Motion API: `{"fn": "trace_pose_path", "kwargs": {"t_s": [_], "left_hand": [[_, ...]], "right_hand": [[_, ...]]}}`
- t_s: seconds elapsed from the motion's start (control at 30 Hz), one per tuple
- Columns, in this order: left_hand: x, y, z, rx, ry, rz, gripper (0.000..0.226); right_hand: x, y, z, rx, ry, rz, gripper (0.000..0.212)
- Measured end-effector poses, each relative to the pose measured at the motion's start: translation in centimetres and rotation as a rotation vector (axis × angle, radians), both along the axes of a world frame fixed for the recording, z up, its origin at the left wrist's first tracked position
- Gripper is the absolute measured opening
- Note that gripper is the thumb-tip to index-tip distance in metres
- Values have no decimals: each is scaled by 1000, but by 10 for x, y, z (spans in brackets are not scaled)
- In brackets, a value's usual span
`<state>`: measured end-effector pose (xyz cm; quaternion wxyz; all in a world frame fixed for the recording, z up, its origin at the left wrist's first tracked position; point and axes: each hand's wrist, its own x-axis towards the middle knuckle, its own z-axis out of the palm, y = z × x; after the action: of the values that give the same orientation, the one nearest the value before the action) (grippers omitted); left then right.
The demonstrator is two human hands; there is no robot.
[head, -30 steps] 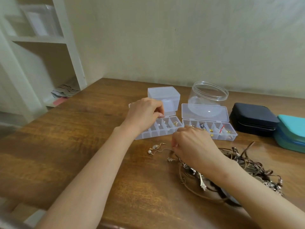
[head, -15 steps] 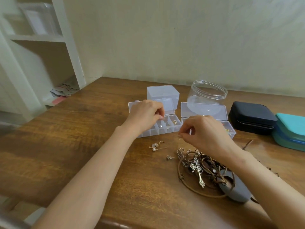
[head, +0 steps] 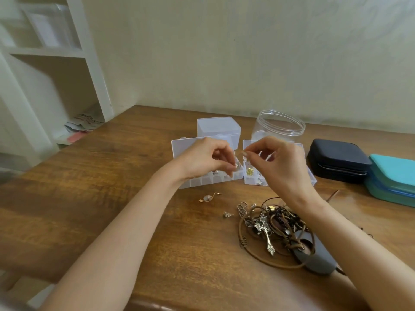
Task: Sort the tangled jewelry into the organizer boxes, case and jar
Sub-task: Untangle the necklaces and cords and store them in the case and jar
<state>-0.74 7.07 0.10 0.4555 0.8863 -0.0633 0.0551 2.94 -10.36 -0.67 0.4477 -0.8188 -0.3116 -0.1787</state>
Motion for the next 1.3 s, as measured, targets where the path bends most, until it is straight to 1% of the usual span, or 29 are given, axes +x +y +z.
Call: {"fn": "trace_pose_path", "kwargs": {"t_s": [0.07, 0.13, 0.23, 0.33, 0.47, 0.6, 0.9, 1.3], "left_hand": [[1, 1, 2, -11, -121, 83, 11], [2, 2, 2, -8, -227, 139, 7], [4, 3, 2, 22, -300, 190, 4], [7, 6, 0, -34, -336, 247, 4], [9, 9, -3, -98, -328, 268, 8], [11, 12, -8, -82, -310, 276, 5], [14, 16, -13, -11, -256, 307, 4], [13, 19, -13, 164, -232, 347, 5]], "right_hand": [[2, -4, 0, 26, 13, -23, 3], [5, -4, -1, -7, 33, -24, 3], [7, 0, -9, -114, 55, 1, 7], [7, 0, -12, -150, 52, 11, 5], [9, -6, -9, -98, 52, -11, 6], [8, -12, -8, -72, 51, -20, 8], [8, -17, -5, -43, 43, -13, 9], [9, -17, -7, -73, 30, -15, 8]]}}
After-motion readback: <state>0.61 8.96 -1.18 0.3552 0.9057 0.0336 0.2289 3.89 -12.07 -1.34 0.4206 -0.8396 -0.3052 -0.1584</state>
